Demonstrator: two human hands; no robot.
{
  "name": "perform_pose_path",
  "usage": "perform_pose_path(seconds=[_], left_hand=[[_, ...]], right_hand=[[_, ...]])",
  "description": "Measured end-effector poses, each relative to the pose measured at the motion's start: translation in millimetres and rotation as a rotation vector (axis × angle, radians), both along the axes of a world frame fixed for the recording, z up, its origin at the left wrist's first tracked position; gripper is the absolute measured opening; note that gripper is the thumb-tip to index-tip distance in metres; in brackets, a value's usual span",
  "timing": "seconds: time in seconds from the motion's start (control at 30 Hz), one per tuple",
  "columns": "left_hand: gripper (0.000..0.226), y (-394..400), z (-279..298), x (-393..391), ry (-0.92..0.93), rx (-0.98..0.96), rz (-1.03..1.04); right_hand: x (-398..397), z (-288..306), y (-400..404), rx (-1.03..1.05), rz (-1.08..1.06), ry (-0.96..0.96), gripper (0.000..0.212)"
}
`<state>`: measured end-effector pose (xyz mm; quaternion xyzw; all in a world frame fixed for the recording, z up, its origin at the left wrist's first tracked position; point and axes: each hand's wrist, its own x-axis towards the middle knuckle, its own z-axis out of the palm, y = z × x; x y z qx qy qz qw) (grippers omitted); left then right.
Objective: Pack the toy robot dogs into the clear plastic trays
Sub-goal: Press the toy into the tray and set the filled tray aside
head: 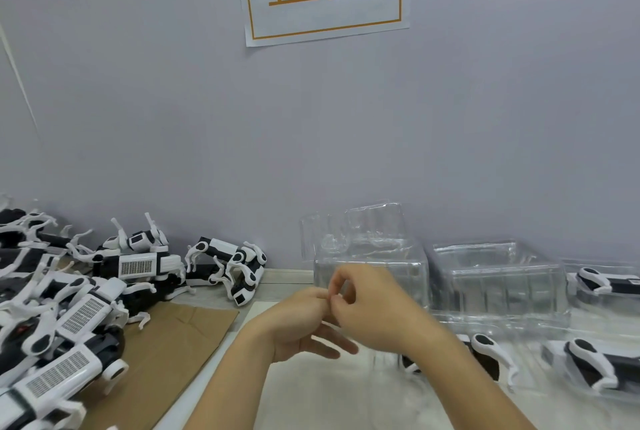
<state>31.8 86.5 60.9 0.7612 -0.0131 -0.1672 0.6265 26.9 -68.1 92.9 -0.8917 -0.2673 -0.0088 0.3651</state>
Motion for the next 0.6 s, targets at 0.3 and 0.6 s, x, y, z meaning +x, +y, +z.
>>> perform_pose_path(seconds=[0.3,0.6], left_hand=[[0.017,23,-36,13,-0.132,0.207,0.639],[0.015,19,-38,16,-0.197,0.249,0.63]], right_hand=[[-18,-21,26,-0.446,0.266,0.222,0.034],[4,-4,-22,-0.457,0.115,0.46,0.032]])
